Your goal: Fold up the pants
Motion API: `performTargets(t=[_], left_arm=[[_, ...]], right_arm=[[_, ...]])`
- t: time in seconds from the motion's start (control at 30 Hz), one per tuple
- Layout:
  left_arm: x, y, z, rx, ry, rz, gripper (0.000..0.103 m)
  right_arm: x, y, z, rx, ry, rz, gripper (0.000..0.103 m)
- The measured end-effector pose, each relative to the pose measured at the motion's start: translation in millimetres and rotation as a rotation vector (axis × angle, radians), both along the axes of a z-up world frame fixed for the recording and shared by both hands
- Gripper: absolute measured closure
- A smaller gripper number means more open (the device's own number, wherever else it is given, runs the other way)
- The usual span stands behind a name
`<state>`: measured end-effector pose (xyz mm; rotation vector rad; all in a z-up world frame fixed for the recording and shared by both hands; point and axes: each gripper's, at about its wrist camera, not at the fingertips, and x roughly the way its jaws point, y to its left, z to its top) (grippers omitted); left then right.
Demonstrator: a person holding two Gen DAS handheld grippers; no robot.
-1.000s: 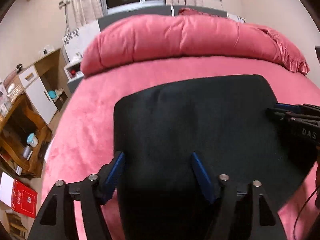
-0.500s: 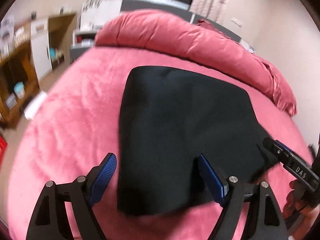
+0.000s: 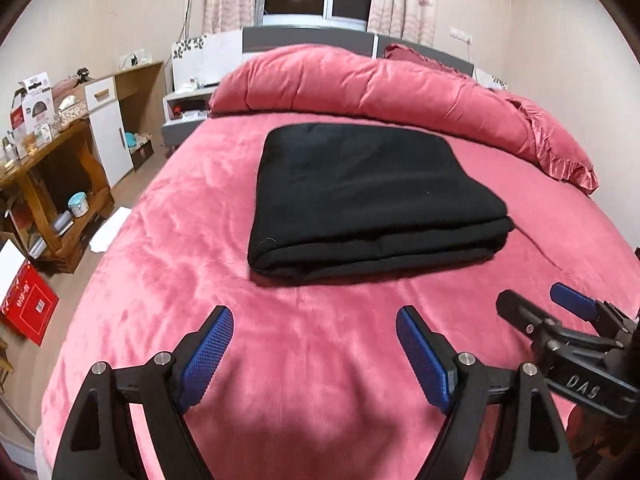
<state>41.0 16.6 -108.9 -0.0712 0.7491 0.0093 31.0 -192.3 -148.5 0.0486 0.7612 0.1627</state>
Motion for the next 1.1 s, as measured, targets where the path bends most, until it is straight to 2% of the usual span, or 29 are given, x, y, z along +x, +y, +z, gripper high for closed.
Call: performTargets(t=[0.1,0.17,0.3,0.57,0.83,1.0,1.1], left_arm=[[-12.2,-2.5,5.2,0.049,-0.009,0.036,0.018],[-22.8,-3.2,10.1,0.087,-0.044,0.059,0.018],[-29.1,1.5,13.3,0.086,-0.065,0.052,0.018],[-33.3,2.7,16.5,0.084,-0.051,0.07,0.018],[-38.1,-0.5,18.9,0.089,-0.057,0.058,0.019],[-38.6,0.8,20.6,0.067,-0.052,0.069,0.019],[-38.0,3.0,20.0,0.06,-0.043,0.082,0.023]], right_arm=[[-11.7,-0.1,5.0,-0.026,-0.033,-0.023,0.006],[-14.6,-2.1,7.6,-0.043,-0.036,-0.045,0.006],[-22.5,-7.0,13.7,-0.034,-0.041,-0.062,0.006],[-33.5,-0.3,20.9,-0.058,-0.077,-0.042,0.006],[-33.7,-0.9,17.6,-0.044,-0.062,-0.035,0.006],[-35.0,-0.4,17.5,-0.043,-0.064,-0.033,0.006],[-34.6,0.1,16.3,-0.042,-0.06,-0.027,0.006]])
